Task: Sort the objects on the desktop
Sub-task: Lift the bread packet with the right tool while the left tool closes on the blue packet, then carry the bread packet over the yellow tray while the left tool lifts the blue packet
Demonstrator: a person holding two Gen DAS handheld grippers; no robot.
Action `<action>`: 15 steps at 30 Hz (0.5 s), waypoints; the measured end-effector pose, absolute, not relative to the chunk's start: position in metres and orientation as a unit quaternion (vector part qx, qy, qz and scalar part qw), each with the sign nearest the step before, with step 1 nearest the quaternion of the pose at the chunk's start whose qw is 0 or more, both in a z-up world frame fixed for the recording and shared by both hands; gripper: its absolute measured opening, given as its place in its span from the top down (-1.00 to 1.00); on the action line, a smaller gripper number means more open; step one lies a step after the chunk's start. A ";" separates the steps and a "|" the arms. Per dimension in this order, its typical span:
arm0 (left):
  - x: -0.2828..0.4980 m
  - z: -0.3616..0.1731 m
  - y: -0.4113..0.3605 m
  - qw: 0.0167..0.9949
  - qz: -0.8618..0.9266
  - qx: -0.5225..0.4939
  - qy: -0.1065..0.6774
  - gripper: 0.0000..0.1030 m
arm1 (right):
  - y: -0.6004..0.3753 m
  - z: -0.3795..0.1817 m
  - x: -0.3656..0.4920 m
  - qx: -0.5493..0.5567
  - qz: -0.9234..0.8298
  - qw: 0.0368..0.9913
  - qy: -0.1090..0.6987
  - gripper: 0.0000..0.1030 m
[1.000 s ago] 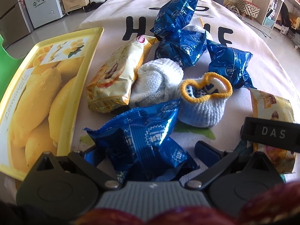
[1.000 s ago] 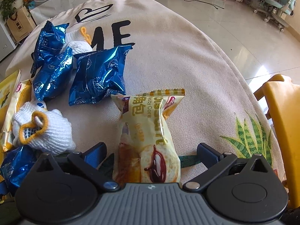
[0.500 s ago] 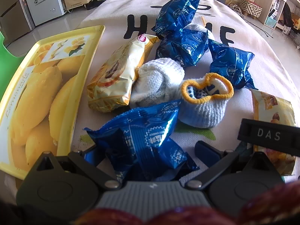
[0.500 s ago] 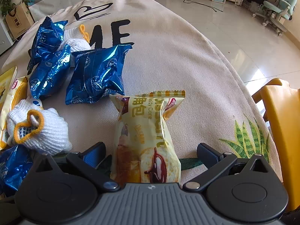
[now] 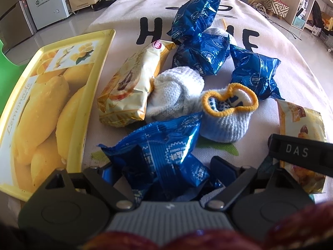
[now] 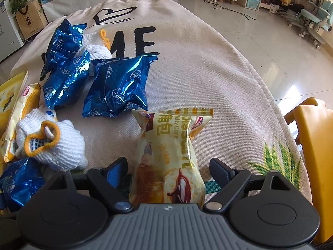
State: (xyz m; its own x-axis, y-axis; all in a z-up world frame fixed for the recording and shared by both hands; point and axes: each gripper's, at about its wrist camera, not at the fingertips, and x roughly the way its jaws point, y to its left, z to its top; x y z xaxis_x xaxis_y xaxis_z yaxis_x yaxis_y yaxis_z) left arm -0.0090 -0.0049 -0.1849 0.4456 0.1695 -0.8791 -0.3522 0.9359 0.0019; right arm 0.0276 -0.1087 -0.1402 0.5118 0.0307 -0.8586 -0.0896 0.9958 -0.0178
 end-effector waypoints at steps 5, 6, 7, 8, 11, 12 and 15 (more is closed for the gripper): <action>-0.014 -0.181 -0.001 0.848 0.152 -0.104 0.498 -0.59 | -0.112 -0.138 0.025 -0.018 0.045 0.873 0.485 -0.10; -0.015 -0.180 0.000 0.849 0.148 -0.110 0.495 -0.57 | -0.114 -0.137 0.024 -0.010 0.046 0.873 0.485 -0.08; -0.017 -0.178 0.001 0.851 0.145 -0.117 0.491 -0.53 | -0.116 -0.136 0.023 -0.001 0.047 0.873 0.486 -0.07; -0.018 -0.177 0.001 0.852 0.143 -0.119 0.489 -0.49 | -0.119 -0.135 0.021 0.013 0.050 0.873 0.485 -0.07; -0.022 -0.170 0.000 0.858 0.140 -0.117 0.481 -0.48 | -0.126 -0.131 0.017 0.048 0.059 0.872 0.484 -0.07; -0.023 -0.168 -0.001 0.860 0.138 -0.117 0.477 -0.48 | -0.128 -0.129 0.015 0.056 0.061 0.871 0.483 -0.06; -0.029 -0.160 0.001 0.866 0.131 -0.125 0.466 -0.48 | -0.133 -0.123 0.009 0.079 0.073 0.871 0.479 -0.07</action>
